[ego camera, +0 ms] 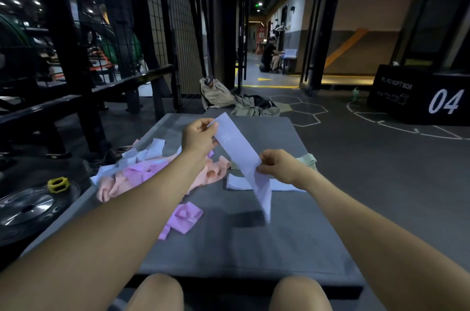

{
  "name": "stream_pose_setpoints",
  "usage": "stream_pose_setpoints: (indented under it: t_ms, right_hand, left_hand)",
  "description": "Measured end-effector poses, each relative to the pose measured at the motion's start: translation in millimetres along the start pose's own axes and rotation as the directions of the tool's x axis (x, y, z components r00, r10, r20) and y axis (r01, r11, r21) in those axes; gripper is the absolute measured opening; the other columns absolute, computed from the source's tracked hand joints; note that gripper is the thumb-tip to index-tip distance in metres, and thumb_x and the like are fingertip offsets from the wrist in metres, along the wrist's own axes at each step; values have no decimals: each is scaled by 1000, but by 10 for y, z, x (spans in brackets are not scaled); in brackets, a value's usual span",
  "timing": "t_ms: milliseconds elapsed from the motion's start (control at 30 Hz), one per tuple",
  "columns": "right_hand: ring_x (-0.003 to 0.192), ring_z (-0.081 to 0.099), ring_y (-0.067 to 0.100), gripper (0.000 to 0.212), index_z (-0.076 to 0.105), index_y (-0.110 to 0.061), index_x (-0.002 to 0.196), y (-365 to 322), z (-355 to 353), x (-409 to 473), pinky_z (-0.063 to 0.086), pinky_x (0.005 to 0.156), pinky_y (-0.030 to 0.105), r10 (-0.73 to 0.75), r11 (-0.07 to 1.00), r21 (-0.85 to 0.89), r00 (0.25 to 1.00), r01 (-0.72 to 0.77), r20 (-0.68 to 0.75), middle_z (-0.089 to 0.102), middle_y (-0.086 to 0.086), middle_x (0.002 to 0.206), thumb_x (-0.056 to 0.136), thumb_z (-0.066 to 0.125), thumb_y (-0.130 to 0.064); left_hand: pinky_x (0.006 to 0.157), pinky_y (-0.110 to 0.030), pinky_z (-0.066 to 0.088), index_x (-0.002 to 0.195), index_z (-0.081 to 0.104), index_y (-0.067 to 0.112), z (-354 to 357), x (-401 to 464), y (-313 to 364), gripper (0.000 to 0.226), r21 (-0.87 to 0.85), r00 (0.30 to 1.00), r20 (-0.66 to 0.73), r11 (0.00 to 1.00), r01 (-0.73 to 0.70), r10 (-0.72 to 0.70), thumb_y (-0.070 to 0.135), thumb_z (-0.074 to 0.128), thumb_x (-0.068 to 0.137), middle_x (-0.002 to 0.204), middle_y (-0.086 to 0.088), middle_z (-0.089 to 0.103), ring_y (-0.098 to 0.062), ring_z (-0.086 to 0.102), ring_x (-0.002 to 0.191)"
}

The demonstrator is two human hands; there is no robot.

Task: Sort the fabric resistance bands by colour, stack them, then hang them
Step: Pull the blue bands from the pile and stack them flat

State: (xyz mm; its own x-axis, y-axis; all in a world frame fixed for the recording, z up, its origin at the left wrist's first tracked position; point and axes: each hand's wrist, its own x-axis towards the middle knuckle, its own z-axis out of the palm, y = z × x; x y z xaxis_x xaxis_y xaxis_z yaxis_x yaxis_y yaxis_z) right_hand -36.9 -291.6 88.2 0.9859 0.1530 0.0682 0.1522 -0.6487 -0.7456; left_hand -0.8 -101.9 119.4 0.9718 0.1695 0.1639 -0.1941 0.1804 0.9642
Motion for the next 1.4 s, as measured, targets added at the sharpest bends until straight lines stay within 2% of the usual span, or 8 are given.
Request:
stream_pose_setpoints:
  t_ms: [267, 567, 700, 767, 867, 933, 1233, 1400]
  right_hand:
    - [64, 39, 12, 19, 55, -9, 78, 314, -72, 24, 33, 60, 22, -27, 999, -24, 999, 28, 26, 48, -2, 66, 86, 67, -22]
    - [66, 40, 14, 22, 53, -18, 65, 1026, -209, -49, 33, 57, 23, 217, 945, -270, 972, -186, 89, 46, -7, 64, 82, 63, -9]
    - [76, 49, 19, 15, 64, -1, 92, 1261, -250, 30, 39, 67, 26, 251, 936, -251, 968, -247, -13, 58, 5, 82, 84, 57, -10]
    - [77, 50, 20, 11, 64, -4, 86, 1359, -275, 65, 39, 66, 26, 259, 935, -233, 963, -269, -70, 58, 4, 81, 84, 55, -10]
    - [81, 50, 22, 17, 57, -20, 68, 1528, -329, 145, 41, 70, 26, 335, 918, -167, 928, -360, -162, 57, 1, 75, 83, 54, -13]
    - [94, 50, 25, 19, 55, -26, 64, 1632, -378, 188, 46, 84, 33, 403, 886, -148, 887, -440, -224, 59, 0, 79, 82, 55, -20]
    - [42, 56, 9, 14, 54, -2, 75, 1935, -518, 339, 44, 43, 17, 404, 910, 83, 821, -407, -403, 60, 17, 74, 86, 46, 0]
    - [72, 54, 19, 13, 66, 0, 81, 1841, -238, 383, 43, 63, 25, 363, 893, -182, 897, -412, -252, 63, 11, 76, 81, 60, -11]
  left_hand:
    - [63, -21, 47, 83, 55, 14, -49, 101, -381, 11, -77, 968, -179, 983, 165, -176, 10, 54, 94, 74, 2, 53, -9, 48, 63]
    - [31, -12, 40, 92, 48, 14, 50, 144, -705, 8, -154, 928, -243, 956, 252, -283, 8, 46, 97, 70, -1, 48, -4, 50, 39]
    - [55, -32, 58, 78, 54, 18, 68, 297, -1006, 18, -130, 907, -281, 949, 287, -312, 8, 50, 93, 91, -11, 64, -22, 63, 68]
    - [65, -47, 59, 86, 57, 14, 102, 382, -1135, 14, -159, 901, -262, 936, 313, -346, 5, 48, 92, 99, -15, 65, -35, 65, 82]
    - [59, -32, 59, 104, 57, 5, 186, 422, -1223, 18, -92, 903, -279, 945, 313, -326, 2, 44, 93, 101, -14, 62, -33, 63, 87]
    - [73, -48, 58, 104, 59, 8, 221, 444, -1284, 22, -79, 904, -285, 947, 310, -320, 2, 43, 91, 111, -16, 64, -38, 64, 98]
    - [88, -48, 52, 68, 54, 13, 190, 681, -1623, 25, 55, 909, -278, 939, 339, -312, 0, 45, 88, 80, -12, 61, -32, 62, 87]
    - [89, -44, 49, 70, 55, 15, 232, 633, -1659, 24, 172, 921, -252, 923, 345, -298, 0, 43, 85, 81, -10, 60, -28, 57, 85]
